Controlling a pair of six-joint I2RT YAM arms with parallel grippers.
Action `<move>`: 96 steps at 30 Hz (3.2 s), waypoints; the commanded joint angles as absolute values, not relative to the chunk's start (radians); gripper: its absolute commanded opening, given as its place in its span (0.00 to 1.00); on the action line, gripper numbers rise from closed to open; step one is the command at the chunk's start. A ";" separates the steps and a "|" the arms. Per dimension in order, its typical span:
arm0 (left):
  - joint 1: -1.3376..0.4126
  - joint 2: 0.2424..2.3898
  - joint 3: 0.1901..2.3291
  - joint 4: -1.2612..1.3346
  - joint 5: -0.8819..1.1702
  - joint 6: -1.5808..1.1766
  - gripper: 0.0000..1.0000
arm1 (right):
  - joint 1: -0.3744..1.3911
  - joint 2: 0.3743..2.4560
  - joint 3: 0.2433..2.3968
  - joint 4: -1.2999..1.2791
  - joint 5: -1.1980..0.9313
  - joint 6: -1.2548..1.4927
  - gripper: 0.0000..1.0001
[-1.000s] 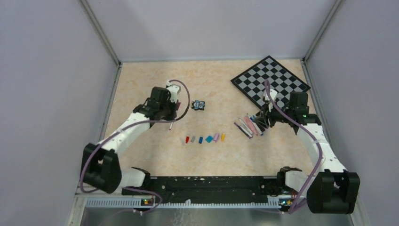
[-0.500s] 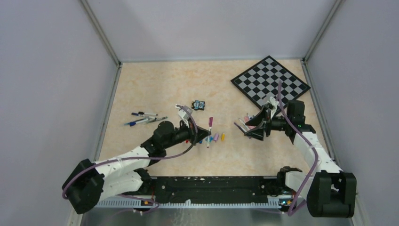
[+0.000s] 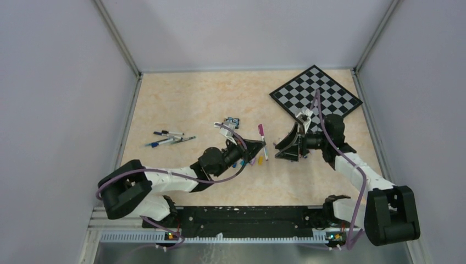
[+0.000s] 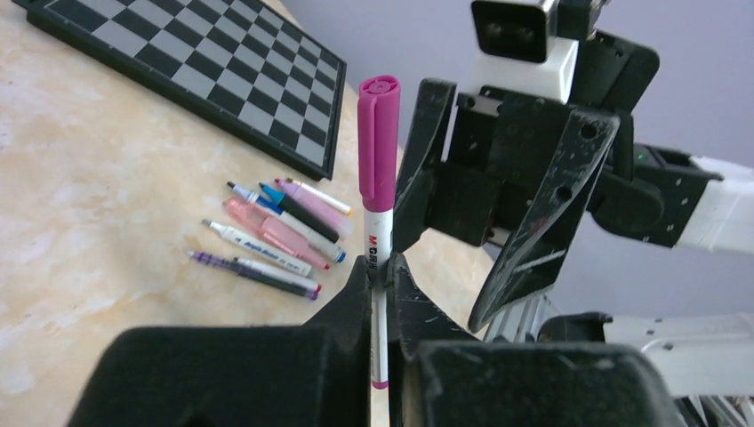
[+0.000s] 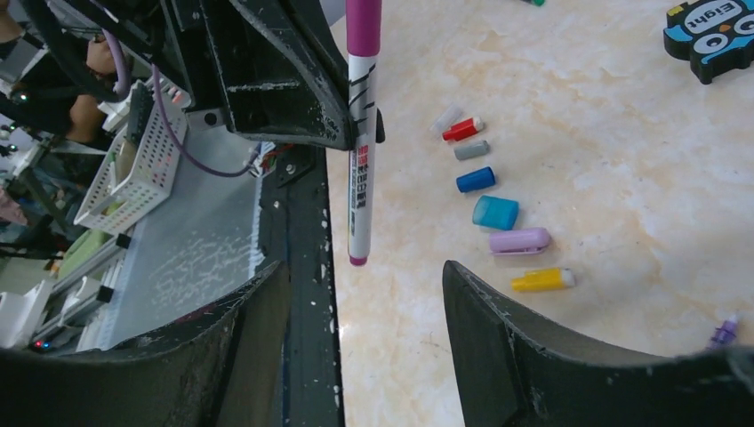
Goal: Open the pen caps
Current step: Open the pen cap from the pen.
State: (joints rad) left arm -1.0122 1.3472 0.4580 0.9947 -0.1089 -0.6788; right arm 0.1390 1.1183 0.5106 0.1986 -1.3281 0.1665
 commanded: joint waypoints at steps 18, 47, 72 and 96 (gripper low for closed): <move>-1.118 1.511 0.599 1.181 -0.273 -0.715 0.00 | 0.235 1.172 0.508 0.356 -1.196 0.373 0.18; -0.786 1.386 0.480 1.275 0.472 -0.882 0.94 | 0.236 1.219 0.644 -0.113 -1.391 -0.136 0.00; -0.832 1.572 0.598 1.368 0.384 -0.881 0.30 | 0.263 1.274 0.644 -0.097 -1.379 -0.095 0.00; -0.574 1.269 0.650 1.219 0.014 -0.785 0.00 | 0.327 1.344 0.675 -0.209 -1.329 -0.166 0.00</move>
State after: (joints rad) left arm -0.6010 1.3605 0.6014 1.1751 0.1844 -0.8536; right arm 0.3061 1.3247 0.6548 -0.1501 -1.3293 -0.1131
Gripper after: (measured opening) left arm 0.074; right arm 0.049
